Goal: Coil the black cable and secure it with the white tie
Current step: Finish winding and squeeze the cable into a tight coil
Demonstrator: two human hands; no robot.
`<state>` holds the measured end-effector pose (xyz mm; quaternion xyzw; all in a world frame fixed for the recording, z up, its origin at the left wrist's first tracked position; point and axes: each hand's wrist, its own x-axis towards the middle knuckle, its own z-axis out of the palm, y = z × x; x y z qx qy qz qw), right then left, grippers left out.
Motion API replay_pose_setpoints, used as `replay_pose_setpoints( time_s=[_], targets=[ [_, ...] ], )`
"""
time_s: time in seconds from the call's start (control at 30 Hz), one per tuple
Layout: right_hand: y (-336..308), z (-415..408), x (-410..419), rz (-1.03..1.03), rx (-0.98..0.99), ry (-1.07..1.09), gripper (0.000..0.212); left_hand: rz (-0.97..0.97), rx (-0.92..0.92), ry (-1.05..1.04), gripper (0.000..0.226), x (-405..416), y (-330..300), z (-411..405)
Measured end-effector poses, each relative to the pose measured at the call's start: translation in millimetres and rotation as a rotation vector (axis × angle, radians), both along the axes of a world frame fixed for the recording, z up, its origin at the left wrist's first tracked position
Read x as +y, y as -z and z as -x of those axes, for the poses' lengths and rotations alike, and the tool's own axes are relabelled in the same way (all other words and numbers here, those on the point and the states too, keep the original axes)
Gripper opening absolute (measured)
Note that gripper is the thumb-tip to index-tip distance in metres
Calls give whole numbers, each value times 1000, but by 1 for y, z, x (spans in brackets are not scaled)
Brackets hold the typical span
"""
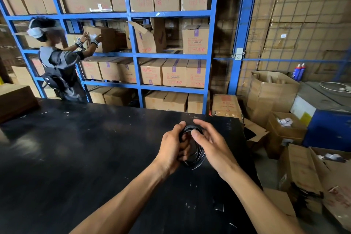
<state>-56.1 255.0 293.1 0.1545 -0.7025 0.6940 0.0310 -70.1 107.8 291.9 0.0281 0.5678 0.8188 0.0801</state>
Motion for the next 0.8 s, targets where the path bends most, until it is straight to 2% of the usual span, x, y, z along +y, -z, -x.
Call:
replay_pose_setpoints(
  time_s=[0.1,0.2,0.33,0.47,0.57,0.7,0.8],
  targets=[
    [3,0,-3,79,-2,35,33,-1,52,-28,51,1,-1,-2],
    [7,-3,-7,74,13,55,34,40,28,-78,49,-3,-5,0],
    [11,-8,-13,-6,46,52,35,2,-52,-85,43,-7,-11,1],
    [7,-7,-10,-23,137,203,39,-79,-82,57,40,-4,-15,-5],
    [9,-5,-10,4,215,267,34,-24,-47,167,43,-6,-19,-6],
    [14,-8,-15,-25,178,345,22,16,-60,340,40,-15,-25,-5],
    [13,-9,-14,-135,186,430,29,60,-50,417,45,-18,-26,-5]
  ],
)
